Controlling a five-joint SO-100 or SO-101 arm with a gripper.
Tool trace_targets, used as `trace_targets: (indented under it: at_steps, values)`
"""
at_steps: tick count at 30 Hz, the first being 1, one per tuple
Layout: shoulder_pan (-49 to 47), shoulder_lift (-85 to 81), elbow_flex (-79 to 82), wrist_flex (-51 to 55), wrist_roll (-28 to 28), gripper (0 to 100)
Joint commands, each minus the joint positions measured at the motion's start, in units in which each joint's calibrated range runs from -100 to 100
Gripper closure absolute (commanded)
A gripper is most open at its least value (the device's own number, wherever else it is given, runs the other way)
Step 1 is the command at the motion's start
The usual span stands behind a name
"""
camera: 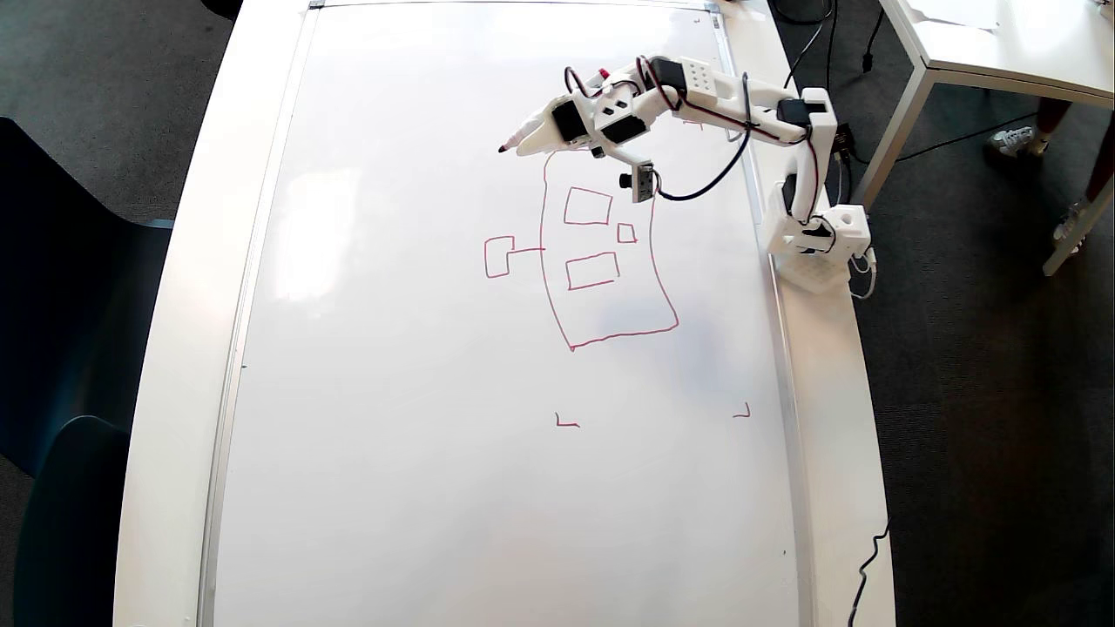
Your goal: Draw on a whiteboard a robot head using a pen attached to the gripper
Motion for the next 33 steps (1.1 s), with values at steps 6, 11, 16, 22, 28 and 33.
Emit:
trace_targets:
  at_steps: [6, 11, 16, 22, 28, 33]
  values:
    - [1.1, -38.2, 56.0, -40.9, -8.3, 99]
    - [0.8, -50.5, 74.2, -62.7, -8.3, 99]
    - [1.3, -56.0, 77.0, -78.7, -12.6, 99]
    - [0.8, -60.3, 88.7, -104.7, -13.9, 99]
    - [1.3, -65.0, 95.1, -120.0, -18.0, 99]
    - [2.5, -66.0, 92.6, -120.8, -19.1, 99]
